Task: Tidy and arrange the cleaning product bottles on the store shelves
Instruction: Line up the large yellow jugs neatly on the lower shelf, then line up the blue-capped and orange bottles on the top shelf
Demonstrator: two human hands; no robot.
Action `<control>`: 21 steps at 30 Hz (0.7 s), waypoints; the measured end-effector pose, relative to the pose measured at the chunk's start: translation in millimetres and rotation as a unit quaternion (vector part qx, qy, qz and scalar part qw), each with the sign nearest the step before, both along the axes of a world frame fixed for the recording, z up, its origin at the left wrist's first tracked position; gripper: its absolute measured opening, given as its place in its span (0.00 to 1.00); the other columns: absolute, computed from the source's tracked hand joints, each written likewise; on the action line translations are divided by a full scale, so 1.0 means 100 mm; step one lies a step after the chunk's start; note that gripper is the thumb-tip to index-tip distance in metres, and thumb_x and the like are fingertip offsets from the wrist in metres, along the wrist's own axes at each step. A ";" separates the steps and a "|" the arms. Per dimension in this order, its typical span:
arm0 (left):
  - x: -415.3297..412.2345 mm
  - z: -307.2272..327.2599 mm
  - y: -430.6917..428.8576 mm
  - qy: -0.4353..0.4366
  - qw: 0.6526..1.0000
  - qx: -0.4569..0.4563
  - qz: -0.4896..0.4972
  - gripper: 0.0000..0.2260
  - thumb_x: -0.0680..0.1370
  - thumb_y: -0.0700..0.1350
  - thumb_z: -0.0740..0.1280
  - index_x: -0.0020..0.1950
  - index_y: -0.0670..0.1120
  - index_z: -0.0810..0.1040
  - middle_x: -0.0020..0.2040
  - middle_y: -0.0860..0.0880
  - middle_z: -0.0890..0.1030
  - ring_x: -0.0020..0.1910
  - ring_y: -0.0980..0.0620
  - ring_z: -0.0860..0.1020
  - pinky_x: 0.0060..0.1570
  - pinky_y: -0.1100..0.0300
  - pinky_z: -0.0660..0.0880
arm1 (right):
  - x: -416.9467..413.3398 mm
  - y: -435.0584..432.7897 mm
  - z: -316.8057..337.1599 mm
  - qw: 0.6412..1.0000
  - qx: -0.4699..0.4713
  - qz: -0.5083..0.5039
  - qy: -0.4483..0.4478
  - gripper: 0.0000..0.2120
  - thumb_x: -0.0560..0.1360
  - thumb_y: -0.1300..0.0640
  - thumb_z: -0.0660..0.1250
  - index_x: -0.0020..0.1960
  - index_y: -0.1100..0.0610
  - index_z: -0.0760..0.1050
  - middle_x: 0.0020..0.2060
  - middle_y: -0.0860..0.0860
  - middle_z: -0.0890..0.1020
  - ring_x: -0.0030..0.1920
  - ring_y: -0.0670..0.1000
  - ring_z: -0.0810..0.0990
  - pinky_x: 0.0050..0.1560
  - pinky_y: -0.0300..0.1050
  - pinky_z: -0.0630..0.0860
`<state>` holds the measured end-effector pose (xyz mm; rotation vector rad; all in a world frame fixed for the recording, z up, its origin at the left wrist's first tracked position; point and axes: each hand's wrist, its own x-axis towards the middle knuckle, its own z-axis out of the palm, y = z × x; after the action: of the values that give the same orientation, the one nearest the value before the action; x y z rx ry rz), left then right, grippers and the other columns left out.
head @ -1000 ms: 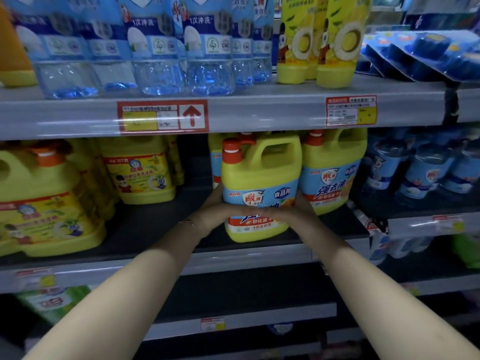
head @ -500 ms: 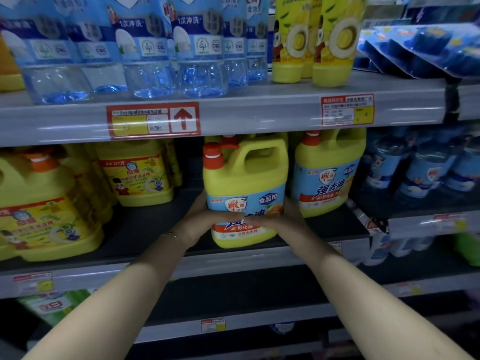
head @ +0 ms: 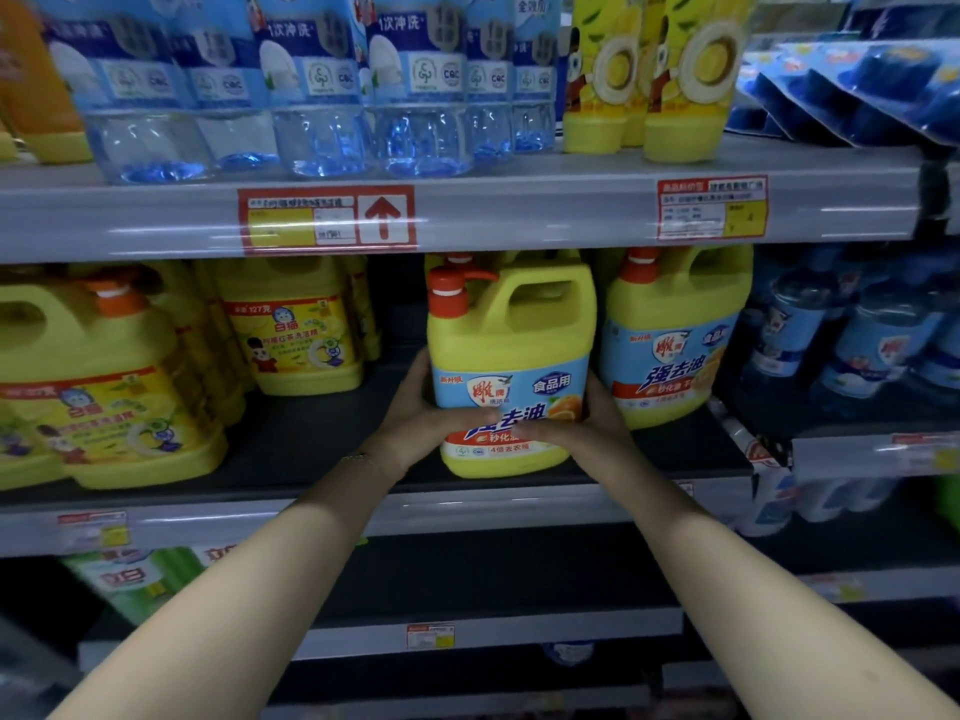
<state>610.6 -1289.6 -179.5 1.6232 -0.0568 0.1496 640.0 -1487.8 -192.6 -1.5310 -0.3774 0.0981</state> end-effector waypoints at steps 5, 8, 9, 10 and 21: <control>0.04 0.00 0.00 -0.010 1.000 0.005 0.000 0.38 0.61 0.30 0.78 0.68 0.43 0.68 0.53 0.48 0.83 0.48 0.54 0.84 0.41 0.61 0.80 | -0.02 -0.01 -0.03 1.000 0.021 -0.008 0.015 0.31 0.63 0.73 0.76 0.62 0.57 0.72 0.49 0.47 0.83 0.45 0.39 0.83 0.39 0.33 0.78; 0.04 0.04 0.06 0.001 1.000 0.015 -0.004 0.34 0.64 0.30 0.77 0.67 0.42 0.70 0.52 0.48 0.83 0.46 0.56 0.84 0.39 0.63 0.80 | -0.01 0.06 -0.10 0.999 0.030 -0.005 0.014 0.35 0.61 0.70 0.78 0.65 0.58 0.70 0.53 0.51 0.83 0.51 0.46 0.83 0.43 0.39 0.79; 0.03 0.04 0.08 0.002 1.000 0.019 -0.004 0.33 0.64 0.30 0.77 0.67 0.42 0.71 0.52 0.49 0.83 0.45 0.57 0.84 0.39 0.63 0.79 | 0.00 0.08 -0.12 0.999 0.033 -0.006 0.016 0.36 0.61 0.69 0.79 0.66 0.58 0.70 0.54 0.52 0.83 0.52 0.48 0.83 0.44 0.41 0.80; 0.04 0.04 0.10 0.002 1.000 0.022 -0.005 0.34 0.63 0.32 0.78 0.66 0.42 0.71 0.52 0.49 0.83 0.46 0.56 0.84 0.40 0.62 0.80 | 0.00 0.09 -0.13 0.999 0.027 -0.011 0.013 0.37 0.60 0.67 0.79 0.66 0.57 0.70 0.54 0.51 0.83 0.53 0.48 0.83 0.45 0.42 0.80; -0.25 0.30 0.34 0.037 0.907 0.417 0.052 0.29 0.58 0.68 0.75 0.52 0.54 0.74 0.53 0.57 0.78 0.51 0.59 0.76 0.51 0.56 0.77 | -0.25 -0.15 0.66 0.817 -0.574 0.041 -0.029 0.32 0.69 0.35 0.67 0.65 0.53 0.71 0.58 0.51 0.78 0.50 0.52 0.76 0.49 0.43 0.73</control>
<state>585.7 -1255.7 -149.4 2.4919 0.0305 0.1551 615.3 -1502.3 -127.0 -2.7255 -0.4600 0.4042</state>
